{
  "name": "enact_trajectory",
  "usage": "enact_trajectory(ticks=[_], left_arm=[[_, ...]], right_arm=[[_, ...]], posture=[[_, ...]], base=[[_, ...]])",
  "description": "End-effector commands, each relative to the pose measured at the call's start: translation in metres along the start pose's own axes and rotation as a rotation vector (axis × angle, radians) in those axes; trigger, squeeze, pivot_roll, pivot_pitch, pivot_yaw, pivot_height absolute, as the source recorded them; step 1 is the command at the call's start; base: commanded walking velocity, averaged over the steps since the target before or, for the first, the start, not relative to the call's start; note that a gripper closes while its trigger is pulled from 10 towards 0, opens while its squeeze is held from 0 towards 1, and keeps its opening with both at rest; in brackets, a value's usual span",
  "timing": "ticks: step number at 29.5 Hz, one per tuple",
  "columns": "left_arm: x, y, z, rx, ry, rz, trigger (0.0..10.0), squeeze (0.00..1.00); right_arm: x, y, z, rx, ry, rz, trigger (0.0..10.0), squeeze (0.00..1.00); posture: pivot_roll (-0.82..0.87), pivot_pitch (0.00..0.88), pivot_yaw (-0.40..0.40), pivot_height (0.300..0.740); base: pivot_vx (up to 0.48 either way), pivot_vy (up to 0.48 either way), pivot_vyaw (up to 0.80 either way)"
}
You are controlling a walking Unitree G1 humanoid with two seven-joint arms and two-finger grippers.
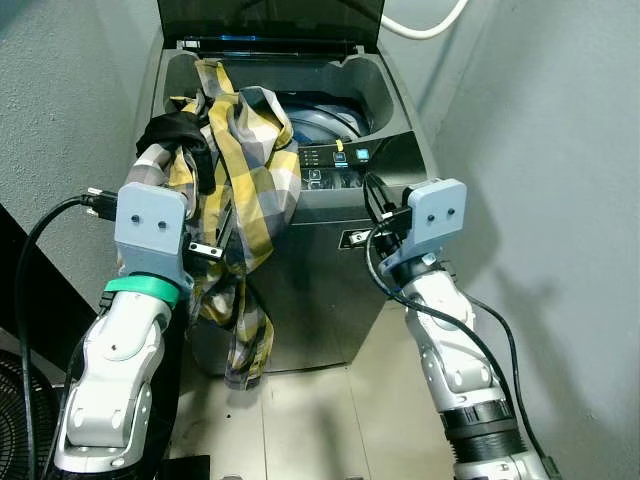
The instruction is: Clothes washing
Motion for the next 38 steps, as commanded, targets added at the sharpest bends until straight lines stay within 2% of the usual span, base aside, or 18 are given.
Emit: enact_trajectory(ticks=[1,13,29,38], left_arm=[[-0.001,0.005,0.005,0.019,-0.013,0.030,10.0,0.00],[0.002,0.010,0.005,0.030,-0.013,0.056,10.0,0.00],[0.004,0.016,0.006,0.059,-0.023,0.082,10.0,0.00],[0.004,0.020,0.009,0.065,-0.036,0.099,10.0,0.00]], right_arm=[[0.001,0.003,0.001,-0.004,-0.009,0.018,10.0,0.00],[0.002,0.003,-0.001,0.004,0.001,0.020,10.0,0.00],[0.004,0.002,0.003,-0.001,-0.011,0.024,10.0,0.00],[0.004,0.002,0.007,-0.006,-0.017,0.022,10.0,0.00]], posture=[[0.08,0.000,-0.016,0.728],[0.09,0.000,-0.013,0.728],[0.09,0.000,-0.005,0.728],[0.09,0.000,-0.004,0.728]], base=[[0.000,0.000,0.00],[0.387,0.000,0.00],[0.380,0.000,0.00],[0.000,0.000,0.00]])
Point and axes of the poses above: a point about 5 cm out from each wrist's last joint towards the gripper, its own x axis pointing out of the wrist towards the gripper, its own y axis along the axis of the wrist's last joint, z = x × y, the point moved 1 cm from there along x, pointing out of the wrist towards the gripper, and after that the axes turned 8 degrees about -x, right-handed, at the moved point
